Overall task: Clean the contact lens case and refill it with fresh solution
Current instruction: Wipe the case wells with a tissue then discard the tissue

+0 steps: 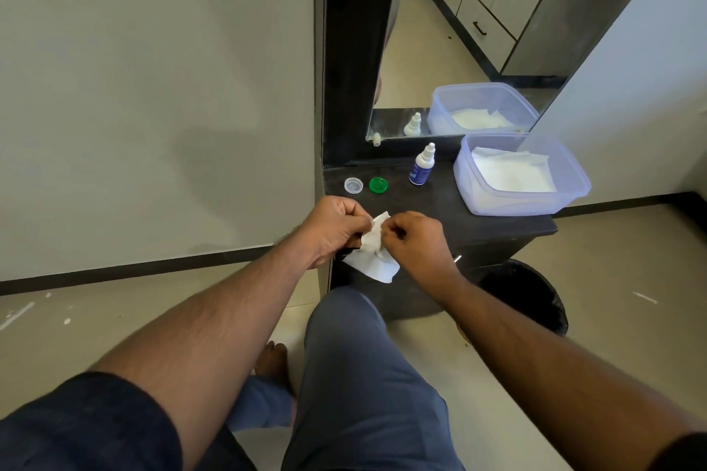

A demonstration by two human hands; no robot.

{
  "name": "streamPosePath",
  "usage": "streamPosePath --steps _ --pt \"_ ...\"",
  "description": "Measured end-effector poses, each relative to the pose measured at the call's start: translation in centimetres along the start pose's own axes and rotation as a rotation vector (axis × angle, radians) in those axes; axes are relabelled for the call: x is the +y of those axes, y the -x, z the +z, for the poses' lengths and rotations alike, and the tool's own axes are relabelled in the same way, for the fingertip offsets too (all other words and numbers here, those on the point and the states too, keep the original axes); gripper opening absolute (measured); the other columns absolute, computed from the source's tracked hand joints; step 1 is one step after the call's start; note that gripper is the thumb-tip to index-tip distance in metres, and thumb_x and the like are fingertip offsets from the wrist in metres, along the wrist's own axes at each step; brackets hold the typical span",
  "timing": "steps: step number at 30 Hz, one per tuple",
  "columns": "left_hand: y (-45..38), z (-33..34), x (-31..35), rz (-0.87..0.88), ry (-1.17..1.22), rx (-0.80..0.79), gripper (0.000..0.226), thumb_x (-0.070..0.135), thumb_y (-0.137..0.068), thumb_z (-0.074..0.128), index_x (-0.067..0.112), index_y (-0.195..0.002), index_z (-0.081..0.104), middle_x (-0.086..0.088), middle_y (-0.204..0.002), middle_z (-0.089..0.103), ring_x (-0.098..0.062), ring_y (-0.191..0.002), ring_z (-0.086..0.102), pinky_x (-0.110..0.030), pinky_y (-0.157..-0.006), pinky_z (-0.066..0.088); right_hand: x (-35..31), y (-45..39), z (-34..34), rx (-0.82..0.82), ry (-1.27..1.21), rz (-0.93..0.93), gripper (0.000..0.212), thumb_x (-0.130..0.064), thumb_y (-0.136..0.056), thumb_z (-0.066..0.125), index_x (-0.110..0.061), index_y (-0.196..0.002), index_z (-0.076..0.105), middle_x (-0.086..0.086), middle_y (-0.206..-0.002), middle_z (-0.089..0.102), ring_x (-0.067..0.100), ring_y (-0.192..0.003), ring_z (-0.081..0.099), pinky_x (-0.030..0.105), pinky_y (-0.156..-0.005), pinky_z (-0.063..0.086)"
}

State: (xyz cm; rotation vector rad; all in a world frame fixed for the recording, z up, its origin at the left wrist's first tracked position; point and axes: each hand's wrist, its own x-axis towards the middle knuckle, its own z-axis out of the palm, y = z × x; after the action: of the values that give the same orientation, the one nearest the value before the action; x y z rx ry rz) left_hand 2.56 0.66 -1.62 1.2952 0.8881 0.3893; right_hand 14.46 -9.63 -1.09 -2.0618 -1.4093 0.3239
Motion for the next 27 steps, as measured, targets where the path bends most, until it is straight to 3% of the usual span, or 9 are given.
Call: streamPosePath --steps 2,4,6,10,14,16,21,25,27 --pt "0.0 0.0 -0.2 0.020 -0.014 0.001 0.021 -0.008 -0.079 0.063 0.006 -0.064 0.065 -0.008 -0.058 0.058 -0.011 -0.045 0.047 -0.022 -0.046 0.042 -0.3 0.3 0.0 0.026 -0.068 0.076 0.014 -0.002 -0.082 0.060 0.001 -0.071 0.068 0.006 -0.068 0.061 0.015 -0.063 0.052 0.012 -0.057 0.039" --pt "0.0 0.1 -0.3 0.038 -0.024 0.001 0.019 -0.008 -0.079 0.063 0.006 -0.066 0.066 -0.004 -0.055 0.059 -0.009 -0.045 0.048 -0.022 -0.047 0.041 -0.6 0.4 0.0 0.040 -0.127 0.140 0.016 -0.002 -0.082 0.060 -0.002 -0.067 0.065 0.004 -0.063 0.059 0.011 -0.057 0.049 0.007 -0.053 0.037" --pt "0.2 0.0 -0.4 0.058 -0.046 0.002 0.016 -0.006 -0.079 0.064 0.005 -0.069 0.069 -0.001 -0.056 0.063 -0.009 -0.049 0.052 -0.022 -0.049 0.043 -0.8 0.3 0.0 0.055 -0.152 0.199 0.018 -0.004 -0.082 0.060 -0.001 -0.066 0.065 0.007 -0.063 0.060 0.011 -0.055 0.049 0.009 -0.052 0.039" --pt "0.3 0.1 -0.7 0.110 -0.070 0.025 0.011 -0.005 -0.079 0.066 0.003 -0.075 0.072 -0.006 -0.076 0.073 -0.017 -0.070 0.066 -0.030 -0.065 0.053 -1.2 0.0 0.5 0.121 -0.235 0.317 0.021 -0.008 -0.081 0.062 0.005 -0.065 0.065 0.020 -0.064 0.061 0.018 -0.057 0.049 0.030 -0.059 0.045" --pt "0.9 0.6 -1.2 0.192 -0.120 0.107 0.009 -0.004 -0.079 0.066 0.001 -0.074 0.071 -0.014 -0.083 0.074 -0.019 -0.075 0.066 -0.038 -0.075 0.056 -1.9 0.1 1.0 0.169 -0.469 0.527 0.017 -0.007 -0.075 0.065 -0.004 -0.059 0.066 0.007 -0.056 0.058 0.013 -0.053 0.051 0.026 -0.053 0.043" --pt "1.5 1.2 -1.4 0.248 -0.145 0.149 0.006 -0.004 -0.078 0.067 -0.001 -0.075 0.071 -0.019 -0.081 0.072 -0.020 -0.073 0.063 -0.037 -0.072 0.054 -2.6 0.2 0.9 0.184 -0.599 0.643 0.017 -0.005 -0.074 0.064 -0.004 -0.057 0.065 0.006 -0.054 0.057 0.013 -0.049 0.050 0.026 -0.050 0.044" --pt "2.9 2.5 -1.9 0.502 -0.334 0.233 0.004 0.003 -0.078 0.068 0.001 -0.077 0.072 -0.005 -0.072 0.070 -0.013 -0.064 0.062 -0.030 -0.062 0.051 -3.9 0.0 0.1 0.189 -1.100 0.967 0.022 0.000 -0.081 0.057 -0.006 -0.060 0.056 0.004 -0.049 0.046 0.010 -0.037 0.036 0.022 -0.041 0.033" --pt "3.6 2.9 -2.0 0.689 -0.476 0.241 0.015 0.011 -0.083 0.060 0.000 -0.081 0.069 -0.010 -0.079 0.071 -0.023 -0.071 0.065 -0.039 -0.065 0.051 -3.9 -0.2 -0.3 0.203 -1.323 1.053 0.024 -0.006 -0.085 0.057 -0.009 -0.062 0.054 -0.002 -0.041 0.041 0.005 -0.031 0.034 0.017 -0.037 0.032" --pt "4.0 3.1 -2.0 0.779 -0.581 0.245 0.015 0.011 -0.087 0.059 -0.001 -0.084 0.069 -0.013 -0.085 0.071 -0.022 -0.077 0.066 -0.034 -0.072 0.052 -3.8 -0.2 -0.4 0.190 -1.362 1.051 0.027 -0.010 -0.088 0.057 -0.010 -0.061 0.052 -0.004 -0.037 0.039 0.005 -0.029 0.033 0.015 -0.034 0.030"
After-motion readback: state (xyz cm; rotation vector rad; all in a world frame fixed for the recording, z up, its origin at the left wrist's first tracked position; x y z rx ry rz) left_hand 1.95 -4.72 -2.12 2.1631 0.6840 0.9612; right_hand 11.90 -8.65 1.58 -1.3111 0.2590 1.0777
